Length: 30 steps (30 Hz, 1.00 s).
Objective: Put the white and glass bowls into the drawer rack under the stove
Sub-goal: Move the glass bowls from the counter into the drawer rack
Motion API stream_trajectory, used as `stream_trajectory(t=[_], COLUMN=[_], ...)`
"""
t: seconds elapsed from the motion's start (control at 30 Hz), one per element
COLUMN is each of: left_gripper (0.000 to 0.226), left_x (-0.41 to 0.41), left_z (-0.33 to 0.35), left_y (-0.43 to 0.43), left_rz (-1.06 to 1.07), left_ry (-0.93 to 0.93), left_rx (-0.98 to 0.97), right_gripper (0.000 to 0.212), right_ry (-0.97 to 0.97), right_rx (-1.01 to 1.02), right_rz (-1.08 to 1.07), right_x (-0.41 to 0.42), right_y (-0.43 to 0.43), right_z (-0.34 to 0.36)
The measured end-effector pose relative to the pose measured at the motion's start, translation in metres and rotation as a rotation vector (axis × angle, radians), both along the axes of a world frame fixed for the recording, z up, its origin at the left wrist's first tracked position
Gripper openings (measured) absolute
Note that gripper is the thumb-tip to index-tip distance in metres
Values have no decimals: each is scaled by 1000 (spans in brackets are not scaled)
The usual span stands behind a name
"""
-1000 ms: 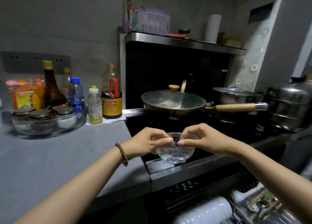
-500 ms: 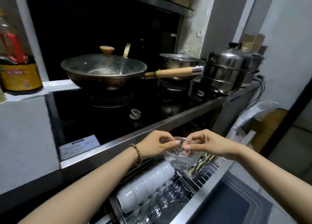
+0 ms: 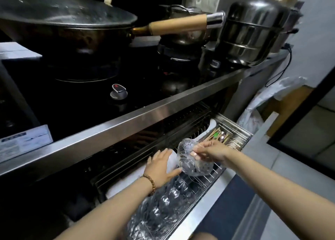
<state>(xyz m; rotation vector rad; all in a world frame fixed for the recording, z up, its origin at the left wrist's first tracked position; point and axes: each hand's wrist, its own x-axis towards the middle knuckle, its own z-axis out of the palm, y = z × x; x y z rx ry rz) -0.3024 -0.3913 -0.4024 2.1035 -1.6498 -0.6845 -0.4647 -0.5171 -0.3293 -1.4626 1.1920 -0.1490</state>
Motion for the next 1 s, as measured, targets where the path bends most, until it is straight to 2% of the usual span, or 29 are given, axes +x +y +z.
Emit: stream_trajectory(t=[0.23, 0.47, 0.83, 1.0], left_gripper=[92, 101, 101, 101], left_x=[-7, -9, -12, -12], left_z=[-54, -88, -92, -89], left_y=[-14, -19, -20, -19], left_rz=[-51, -112, -111, -110], left_ry=[-104, -183, -202, -198], left_rx=[137, 213, 197, 203], right_gripper=[13, 21, 32, 25], right_ry=[143, 376, 474, 450], right_rx=[101, 157, 258, 265], right_rz=[-58, 60, 204, 235], right_x=[8, 15, 32, 36], right_y=[-18, -33, -35, -32], right_z=[-38, -67, -86, -88])
